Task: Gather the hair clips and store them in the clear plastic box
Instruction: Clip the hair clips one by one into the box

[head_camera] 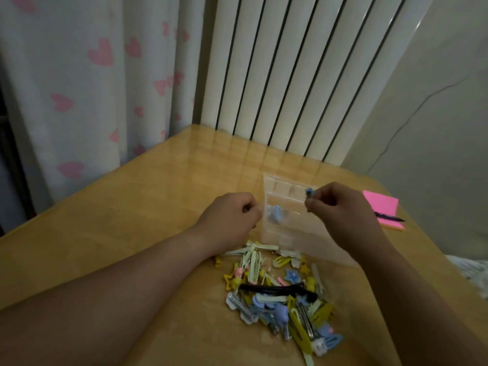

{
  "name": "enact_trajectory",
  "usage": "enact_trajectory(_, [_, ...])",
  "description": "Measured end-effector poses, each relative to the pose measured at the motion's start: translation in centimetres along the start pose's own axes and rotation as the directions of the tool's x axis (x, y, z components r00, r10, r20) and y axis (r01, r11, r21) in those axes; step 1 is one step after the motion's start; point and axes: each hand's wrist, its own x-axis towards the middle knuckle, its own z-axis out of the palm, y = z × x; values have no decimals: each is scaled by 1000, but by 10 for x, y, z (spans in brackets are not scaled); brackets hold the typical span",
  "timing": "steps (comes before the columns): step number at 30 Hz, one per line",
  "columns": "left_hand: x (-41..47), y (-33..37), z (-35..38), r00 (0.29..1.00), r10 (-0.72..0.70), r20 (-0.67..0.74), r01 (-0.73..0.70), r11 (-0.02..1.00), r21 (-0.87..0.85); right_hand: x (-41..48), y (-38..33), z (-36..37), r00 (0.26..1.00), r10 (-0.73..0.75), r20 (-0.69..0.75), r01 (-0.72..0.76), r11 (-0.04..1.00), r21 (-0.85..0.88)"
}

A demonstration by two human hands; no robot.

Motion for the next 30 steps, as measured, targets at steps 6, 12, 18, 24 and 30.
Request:
enact_trajectory(6, [1,0,-2,1000,-4,-1,4,1000,8,51,-17,25,972,157,176,-148,987,-61])
enact_trajectory(12, [0,1,-2,1000,6,-6,-6,1000,3,67,-26,46,907,322,272,-260,935,-241])
enact_trajectory(18, [0,0,-2,1000,9,3,-9,1000,1,70,-23,57,906,329,265,-250,923,-292])
enact_trajectory(24, [3,-2,0,1000,6,-6,-6,1000,12,58,-8,47,981,153,115,-123,964,-234])
enact_trajectory(30, [2,-1,-2,1000,0,-5,0,1000,11,1,2,12,995,-81,-64,79,996,-33])
